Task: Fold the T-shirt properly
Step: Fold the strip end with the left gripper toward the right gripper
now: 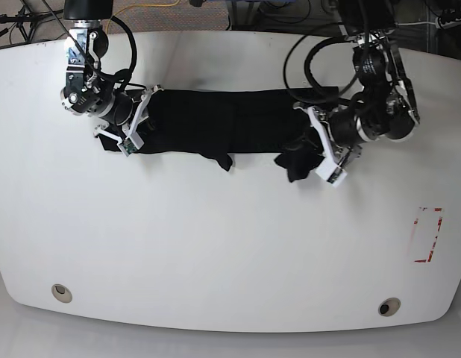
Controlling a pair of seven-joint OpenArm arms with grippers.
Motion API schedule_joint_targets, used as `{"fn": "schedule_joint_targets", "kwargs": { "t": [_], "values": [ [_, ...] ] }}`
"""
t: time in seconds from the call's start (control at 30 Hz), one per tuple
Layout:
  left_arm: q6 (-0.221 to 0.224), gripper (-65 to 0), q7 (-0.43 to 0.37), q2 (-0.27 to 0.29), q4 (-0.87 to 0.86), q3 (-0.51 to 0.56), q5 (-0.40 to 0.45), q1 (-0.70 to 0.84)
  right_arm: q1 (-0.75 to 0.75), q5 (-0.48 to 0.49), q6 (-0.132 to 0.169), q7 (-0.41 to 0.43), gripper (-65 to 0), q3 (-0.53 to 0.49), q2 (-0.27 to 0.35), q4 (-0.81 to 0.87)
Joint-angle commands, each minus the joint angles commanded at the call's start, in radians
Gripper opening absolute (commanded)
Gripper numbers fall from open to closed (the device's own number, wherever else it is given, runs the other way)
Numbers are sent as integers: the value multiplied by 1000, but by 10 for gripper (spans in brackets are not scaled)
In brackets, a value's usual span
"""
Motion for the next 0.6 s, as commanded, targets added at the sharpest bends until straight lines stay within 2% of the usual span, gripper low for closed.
{"fn": "schedule_joint_targets", "kwargs": {
  "t": [0.5,0.6],
  "values": [
    [0,-626,0,3,0,25,2,23,-2,0,0,2,-561,0,0,0],
    [0,-593,0,3,0,32,2,23,-2,0,0,2,-561,0,0,0]
  ]
}}
